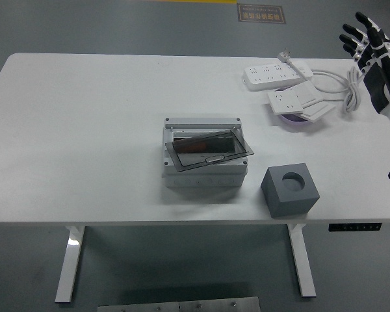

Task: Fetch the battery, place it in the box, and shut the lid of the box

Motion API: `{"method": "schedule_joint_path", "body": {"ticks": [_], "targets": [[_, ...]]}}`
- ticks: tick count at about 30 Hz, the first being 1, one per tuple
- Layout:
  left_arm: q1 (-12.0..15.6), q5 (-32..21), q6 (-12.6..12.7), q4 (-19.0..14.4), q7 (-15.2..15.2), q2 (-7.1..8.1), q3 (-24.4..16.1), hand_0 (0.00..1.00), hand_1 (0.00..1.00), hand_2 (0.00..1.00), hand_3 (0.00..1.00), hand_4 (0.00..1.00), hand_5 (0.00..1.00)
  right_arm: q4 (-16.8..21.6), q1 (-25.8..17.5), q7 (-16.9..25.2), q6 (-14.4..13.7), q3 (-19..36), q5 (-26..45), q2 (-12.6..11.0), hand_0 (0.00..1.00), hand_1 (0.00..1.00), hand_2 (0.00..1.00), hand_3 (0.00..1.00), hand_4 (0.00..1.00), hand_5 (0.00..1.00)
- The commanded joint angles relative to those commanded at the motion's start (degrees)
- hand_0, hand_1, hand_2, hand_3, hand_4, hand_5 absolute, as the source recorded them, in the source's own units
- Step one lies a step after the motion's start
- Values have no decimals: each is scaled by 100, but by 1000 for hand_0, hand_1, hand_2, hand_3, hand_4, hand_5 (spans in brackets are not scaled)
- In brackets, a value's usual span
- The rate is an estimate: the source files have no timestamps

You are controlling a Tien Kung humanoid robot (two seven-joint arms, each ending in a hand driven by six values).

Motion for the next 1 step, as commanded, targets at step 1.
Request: {"method": "schedule_joint_path", "body": {"ticks": [1], "targets": [[1,-4,1,1,-2,0,2,661,697,568,581,516,2,23,-38,4,-3,-4,23,-14,998,928,917,948,998,998]]}}
